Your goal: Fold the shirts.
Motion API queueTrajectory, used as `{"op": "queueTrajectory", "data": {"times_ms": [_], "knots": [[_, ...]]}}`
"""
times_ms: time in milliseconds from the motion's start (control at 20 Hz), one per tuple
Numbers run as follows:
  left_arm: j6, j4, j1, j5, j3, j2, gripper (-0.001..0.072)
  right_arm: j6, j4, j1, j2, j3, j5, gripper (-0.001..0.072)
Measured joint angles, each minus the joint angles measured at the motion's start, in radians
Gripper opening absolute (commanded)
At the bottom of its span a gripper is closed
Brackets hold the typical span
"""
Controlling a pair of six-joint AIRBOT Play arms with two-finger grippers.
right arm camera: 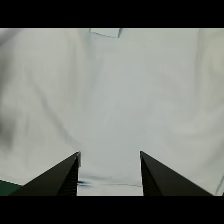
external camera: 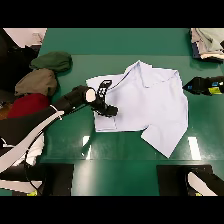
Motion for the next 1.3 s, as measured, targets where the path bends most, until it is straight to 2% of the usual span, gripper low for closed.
{"op": "queueTrajectory", "data": {"times_ms": [250,450,750,800,850,900,1250,1300], "knots": [[-0.004,0.034,0.005,-0.018,0.013,-0.002,0.0022,0.000,0.004,-0.001,0.009,-0.002,-0.003,0.0437],[0.020,0.147,0.047,-0.158,0.048,0.069,0.0021,0.001,0.005,-0.001,0.011,-0.002,-0.001,0.0436],[0.116,0.266,0.199,-0.348,-0.008,0.313,0.0024,0.001,0.001,-0.001,0.011,-0.002,0.008,0.0436],[0.126,0.276,0.232,-0.375,-0.031,0.345,0.0137,0.001,0.000,-0.001,0.011,-0.002,0.010,0.0436],[0.132,0.282,0.262,-0.401,-0.053,0.368,0.0526,0.001,-0.001,-0.001,0.011,-0.002,0.010,0.0436],[0.137,0.285,0.293,-0.424,-0.076,0.387,0.0710,0.001,-0.001,-0.001,0.011,-0.002,0.011,0.0436],[0.169,0.282,0.478,-0.478,-0.218,0.449,0.0706,0.001,-0.002,-0.001,0.011,-0.002,0.033,0.0436],[0.175,0.261,0.512,-0.471,-0.255,0.461,0.0581,0.001,-0.002,-0.001,0.011,-0.002,0.039,0.0436]]}}
